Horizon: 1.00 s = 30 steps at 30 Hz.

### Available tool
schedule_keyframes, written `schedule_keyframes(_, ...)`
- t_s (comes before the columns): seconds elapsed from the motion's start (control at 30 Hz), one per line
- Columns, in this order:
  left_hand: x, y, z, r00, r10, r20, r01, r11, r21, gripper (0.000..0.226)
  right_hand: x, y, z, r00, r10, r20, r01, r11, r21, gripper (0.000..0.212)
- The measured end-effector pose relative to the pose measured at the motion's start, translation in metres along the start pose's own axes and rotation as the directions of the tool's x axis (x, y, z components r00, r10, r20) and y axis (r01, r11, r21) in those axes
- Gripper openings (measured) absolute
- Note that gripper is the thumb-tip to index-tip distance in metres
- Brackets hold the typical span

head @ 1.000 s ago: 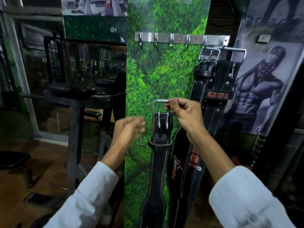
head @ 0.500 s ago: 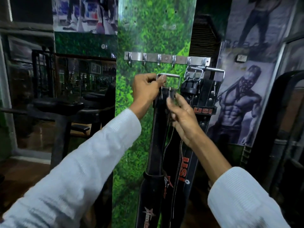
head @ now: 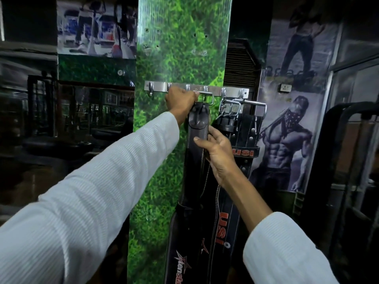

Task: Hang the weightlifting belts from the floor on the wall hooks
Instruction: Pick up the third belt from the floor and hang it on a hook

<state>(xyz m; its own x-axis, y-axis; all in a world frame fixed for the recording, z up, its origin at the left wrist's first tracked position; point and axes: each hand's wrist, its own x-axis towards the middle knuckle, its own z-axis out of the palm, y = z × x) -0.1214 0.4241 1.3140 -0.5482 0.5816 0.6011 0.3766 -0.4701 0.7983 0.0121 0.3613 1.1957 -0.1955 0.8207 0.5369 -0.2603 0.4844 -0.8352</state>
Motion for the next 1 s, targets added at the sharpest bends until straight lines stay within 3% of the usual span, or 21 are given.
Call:
schedule_keyframes(0.1,0.008,0.004,0.007,0.999,-0.041,-0.028,0.041,0.999,0.003,0.021,-0.001,-0.002,-0.008,1.0,0.018,-0.007,-0.018,0.999,0.035,0.045)
schedule_keyframes(0.2,0.01,-0.004,0.014,0.995,-0.095,-0.021,0.095,0.995,-0.012,0.026,-0.004,0.006,-0.016,0.998,0.061,-0.005,-0.061,0.998,0.021,0.043)
schedule_keyframes(0.27,0.007,-0.013,0.015,0.997,-0.08,0.003,0.08,0.996,-0.026,0.019,-0.006,0.015,-0.02,0.995,0.094,-0.041,-0.094,0.996,0.004,0.047)
schedule_keyframes(0.3,0.003,-0.014,0.014,0.998,-0.059,0.035,0.06,0.998,-0.033,0.015,-0.006,0.019,-0.021,0.992,0.111,-0.062,-0.11,0.994,0.01,0.053)
schedule_keyframes(0.37,0.001,-0.021,0.011,0.994,-0.046,0.102,0.054,0.995,-0.081,0.033,-0.008,0.029,-0.024,0.986,0.147,-0.084,-0.147,0.989,0.009,0.058)
schedule_keyframes(0.5,-0.016,-0.039,0.0,0.935,-0.166,0.313,0.265,0.915,-0.305,0.021,-0.018,0.039,-0.03,0.966,0.248,-0.076,-0.248,0.969,0.001,0.045)
schedule_keyframes(0.57,-0.032,-0.054,-0.007,0.896,-0.182,0.405,0.314,0.906,-0.286,0.028,-0.024,0.045,-0.033,0.96,0.276,-0.045,-0.276,0.961,-0.014,0.036)
schedule_keyframes(0.67,-0.056,-0.079,-0.021,0.848,-0.192,0.493,0.362,0.89,-0.277,0.039,-0.032,0.058,-0.036,0.95,0.31,-0.032,-0.311,0.95,-0.032,0.045)
schedule_keyframes(0.8,-0.089,-0.1,-0.039,0.821,-0.24,0.518,0.424,0.864,-0.272,0.031,-0.045,0.071,-0.037,0.947,0.319,-0.024,-0.32,0.943,-0.087,0.055)
schedule_keyframes(1.0,-0.153,-0.142,-0.054,0.767,-0.308,0.563,0.476,0.862,-0.176,0.026,-0.069,0.092,-0.038,0.94,0.336,-0.055,-0.34,0.926,-0.161,0.041)
